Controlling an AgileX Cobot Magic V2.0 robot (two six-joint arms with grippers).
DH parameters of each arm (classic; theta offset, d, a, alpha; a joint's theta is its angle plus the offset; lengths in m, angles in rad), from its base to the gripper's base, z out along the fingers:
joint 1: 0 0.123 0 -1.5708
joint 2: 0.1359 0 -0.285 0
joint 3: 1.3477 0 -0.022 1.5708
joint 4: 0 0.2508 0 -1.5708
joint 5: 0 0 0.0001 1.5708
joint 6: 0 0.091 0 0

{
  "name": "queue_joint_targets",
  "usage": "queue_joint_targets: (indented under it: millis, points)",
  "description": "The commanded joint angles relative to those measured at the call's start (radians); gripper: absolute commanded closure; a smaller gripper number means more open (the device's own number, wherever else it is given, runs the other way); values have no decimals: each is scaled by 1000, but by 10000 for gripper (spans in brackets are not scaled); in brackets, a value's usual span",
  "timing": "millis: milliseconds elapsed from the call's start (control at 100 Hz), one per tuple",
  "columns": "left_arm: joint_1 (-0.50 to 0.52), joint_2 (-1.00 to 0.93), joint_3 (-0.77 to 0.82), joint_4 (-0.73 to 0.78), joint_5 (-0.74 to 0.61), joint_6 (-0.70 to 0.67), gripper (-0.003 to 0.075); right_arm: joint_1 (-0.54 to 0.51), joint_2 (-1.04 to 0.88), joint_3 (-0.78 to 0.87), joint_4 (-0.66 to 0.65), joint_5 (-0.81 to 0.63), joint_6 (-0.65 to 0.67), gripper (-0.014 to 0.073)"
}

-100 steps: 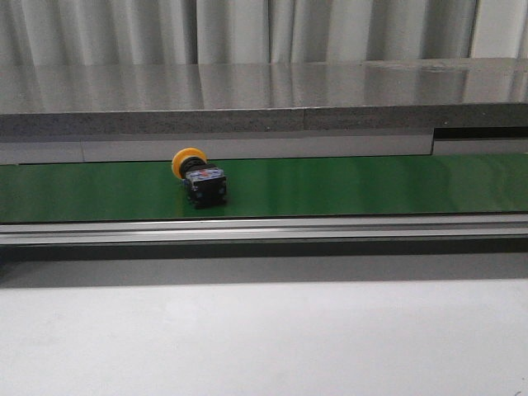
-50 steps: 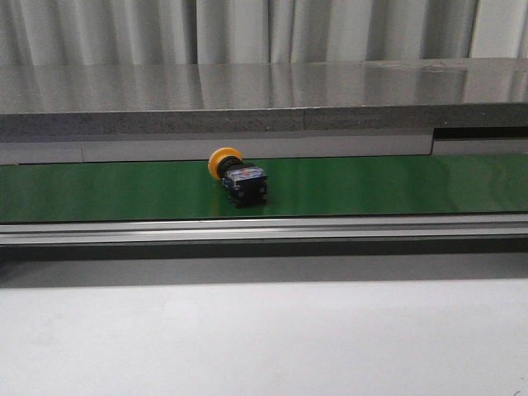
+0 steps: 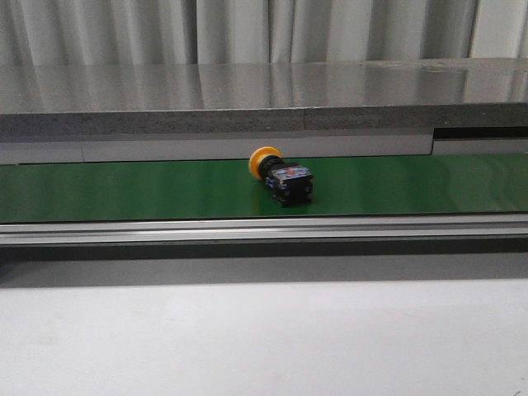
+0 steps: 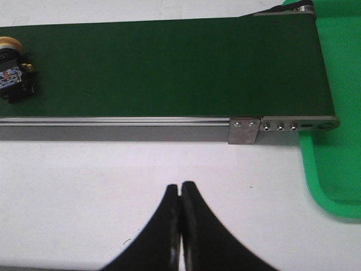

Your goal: Move button from left to right

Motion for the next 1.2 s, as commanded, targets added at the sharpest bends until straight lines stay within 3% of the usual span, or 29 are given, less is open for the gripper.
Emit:
queue_joint_targets:
  millis: [0,70,240,310,580,950,1190]
  points:
    - [-8,6,-29,-12,-83,-4,740,-1,12,-37,5,-64,-7,613]
    - [-8,6,-29,-12,-81,-4,740,-1,12,-37,5,-63,-7,513]
    - [-8,6,-29,-12,-81,-4,740,-1,12,-37,5,-66,-7,134]
    - [-8,6,-29,-12,-81,-4,740,-1,12,-37,5,-76,-7,58]
    - [-8,6,-29,-12,-81,-4,740,-1,30,-37,22,-154,-36,43]
    - [-8,6,-29,-12,-81,-4,740,-1,291,-158,293,-140,-405,43]
    - [-8,6,-29,-12,-81,-4,740,-1,480,-277,307,-147,-517,43]
